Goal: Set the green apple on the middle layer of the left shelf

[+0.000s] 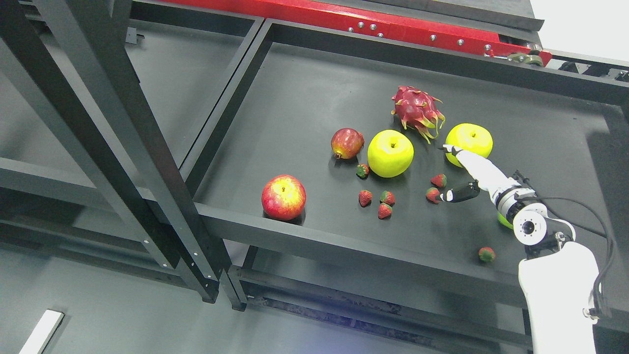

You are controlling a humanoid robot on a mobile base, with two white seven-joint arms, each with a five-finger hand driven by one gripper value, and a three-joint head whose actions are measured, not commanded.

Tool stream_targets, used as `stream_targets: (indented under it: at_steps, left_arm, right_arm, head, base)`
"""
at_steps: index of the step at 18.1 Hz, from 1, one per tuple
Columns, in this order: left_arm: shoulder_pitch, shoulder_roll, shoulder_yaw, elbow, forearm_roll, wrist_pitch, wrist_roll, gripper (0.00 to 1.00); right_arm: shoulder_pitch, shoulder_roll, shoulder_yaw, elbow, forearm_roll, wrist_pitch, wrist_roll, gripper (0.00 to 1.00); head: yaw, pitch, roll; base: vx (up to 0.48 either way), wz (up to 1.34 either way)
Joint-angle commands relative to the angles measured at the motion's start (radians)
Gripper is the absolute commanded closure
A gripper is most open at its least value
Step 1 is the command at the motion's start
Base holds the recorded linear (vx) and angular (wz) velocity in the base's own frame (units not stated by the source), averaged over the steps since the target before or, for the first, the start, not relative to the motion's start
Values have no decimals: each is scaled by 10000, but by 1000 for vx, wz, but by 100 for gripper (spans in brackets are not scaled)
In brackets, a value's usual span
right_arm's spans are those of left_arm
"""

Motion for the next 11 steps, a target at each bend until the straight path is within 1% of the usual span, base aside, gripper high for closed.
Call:
stream_targets:
  at_steps: [1, 2, 3, 4, 5, 6, 8, 9, 10, 11]
  left_arm:
    - [0, 175, 0, 0, 0, -14, -8, 0]
    - [0, 175, 0, 0, 0, -14, 7, 0]
    - [0, 175, 0, 0, 0, -14, 8, 0]
    - [0, 175, 0, 0, 0, -14, 8, 0]
    - [0, 175, 0, 0, 0, -14, 8, 0]
    - [0, 175, 0, 0, 0, -14, -8, 0]
    - [0, 175, 0, 0, 0, -14, 8, 0]
    - [0, 175, 0, 0, 0, -14, 8, 0]
    - [0, 175, 0, 0, 0, -14, 8, 0]
    - [0, 175, 0, 0, 0, -14, 8, 0]
  right_arm:
    - [-110, 800, -886, -178, -1352, -208, -635, 1]
    - [-141, 1092, -1315, -194, -1767, -132, -697, 1]
    - [-141, 1429, -2003, -209, -2181, -55, -697, 0]
    - [-141, 1979, -2617, -224, -2672, -39, -728, 0]
    - [-141, 2240, -3140, -240, -2889, -69, -971, 1]
    - [-111, 2240, -3479, -300, -2967, -70, -1657, 1]
    - [88, 2240, -3513, -301, -3273, -39, -3326, 1]
    - [287, 2240, -3498, -301, -3563, -39, -3776, 1]
    - [501, 2240, -3437, -301, -4143, -24, -4024, 1]
    - [701, 2240, -3436, -301, -5410, -9, -4102, 1]
  head:
    - [0, 0, 0]
    - [0, 0, 0]
    - [0, 0, 0]
    - [0, 0, 0]
    - [0, 0, 0]
    - [0, 0, 0]
    - [0, 0, 0]
    - [0, 0, 0]
    - [0, 0, 0]
    - [0, 0, 0]
  base:
    - [0, 0]
    - [0, 0]
    - [0, 0]
    - [0, 0]
    - [0, 0]
    - [0, 0]
    - [0, 0]
    - [0, 0]
    - [0, 0]
    - [0, 0]
